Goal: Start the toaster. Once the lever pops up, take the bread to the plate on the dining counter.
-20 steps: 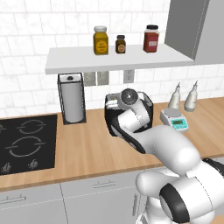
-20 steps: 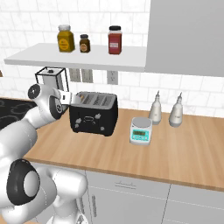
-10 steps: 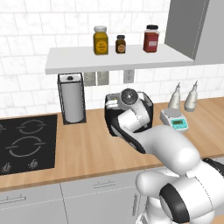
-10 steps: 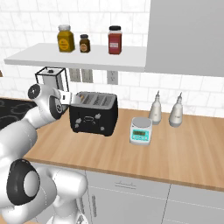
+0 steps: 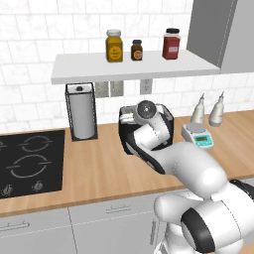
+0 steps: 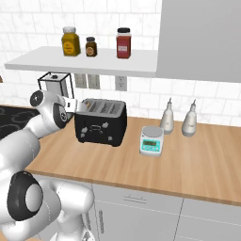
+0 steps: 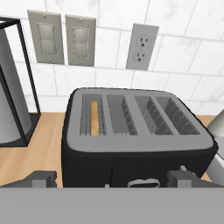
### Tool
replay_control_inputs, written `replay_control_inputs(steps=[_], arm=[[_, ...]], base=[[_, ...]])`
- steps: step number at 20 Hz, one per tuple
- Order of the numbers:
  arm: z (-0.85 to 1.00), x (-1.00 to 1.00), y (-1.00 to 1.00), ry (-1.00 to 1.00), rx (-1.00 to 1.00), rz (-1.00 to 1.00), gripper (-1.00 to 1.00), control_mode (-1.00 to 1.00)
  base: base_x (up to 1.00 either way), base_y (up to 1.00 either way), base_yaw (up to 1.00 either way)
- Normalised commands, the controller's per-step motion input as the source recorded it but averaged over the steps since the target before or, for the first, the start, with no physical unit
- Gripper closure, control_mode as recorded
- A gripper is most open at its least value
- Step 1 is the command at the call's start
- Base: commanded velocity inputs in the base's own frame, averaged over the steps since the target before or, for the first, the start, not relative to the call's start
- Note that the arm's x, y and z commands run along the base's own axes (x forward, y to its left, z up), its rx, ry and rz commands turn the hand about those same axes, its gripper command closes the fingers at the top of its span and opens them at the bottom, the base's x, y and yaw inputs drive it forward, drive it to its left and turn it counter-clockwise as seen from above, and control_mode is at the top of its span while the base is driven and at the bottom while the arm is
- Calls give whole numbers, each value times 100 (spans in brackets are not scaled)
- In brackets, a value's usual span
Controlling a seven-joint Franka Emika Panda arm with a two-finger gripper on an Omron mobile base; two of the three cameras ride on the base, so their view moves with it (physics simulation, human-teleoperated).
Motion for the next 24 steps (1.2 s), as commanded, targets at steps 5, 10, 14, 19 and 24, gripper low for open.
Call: replay_control_inputs(steps=[5,10,14,19,24], arm=[[0,0,0,0,0,0,-100,-100],[0,0,0,0,0,0,-100,-100],[0,0,0,0,0,0,-100,-100],[0,0,0,0,0,0,-100,-100],[0,0,0,0,0,0,-100,-100]], base=[[0,0,0],[0,0,0],[0,0,0],[0,0,0],[0,0,0]])
